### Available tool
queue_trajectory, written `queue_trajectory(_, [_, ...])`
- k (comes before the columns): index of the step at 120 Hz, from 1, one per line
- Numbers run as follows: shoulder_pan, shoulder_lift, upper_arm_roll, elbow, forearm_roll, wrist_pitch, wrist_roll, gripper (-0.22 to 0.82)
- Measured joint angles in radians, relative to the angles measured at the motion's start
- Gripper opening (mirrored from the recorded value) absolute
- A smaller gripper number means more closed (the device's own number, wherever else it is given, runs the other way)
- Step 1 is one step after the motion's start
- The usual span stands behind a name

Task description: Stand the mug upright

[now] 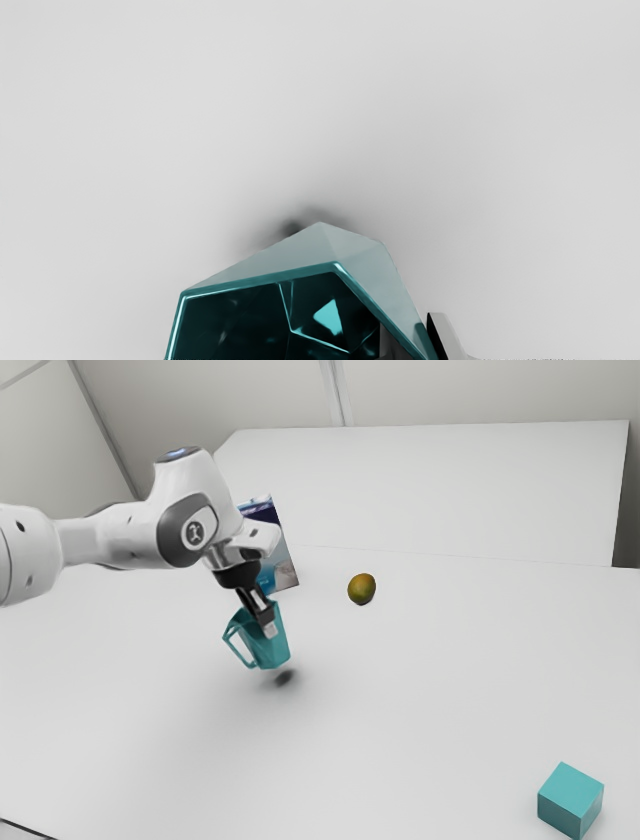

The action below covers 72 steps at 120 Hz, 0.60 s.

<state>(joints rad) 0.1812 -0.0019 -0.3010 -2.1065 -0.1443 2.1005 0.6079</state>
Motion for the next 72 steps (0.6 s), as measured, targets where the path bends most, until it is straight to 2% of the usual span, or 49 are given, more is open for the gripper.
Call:
queue_trajectory(21, [-0.052,-0.041,-0.015,-0.069,0.081,0.053,-0.152,-0.18])
queue_trajectory(45, [0.041,-0.082,-0.05,-0.148,0.118,0.116,-0.283,-0.18])
queue_trajectory(72, [0.036,-0.098,-0.067,-0.202,0.128,0.182,-0.389,-0.18])
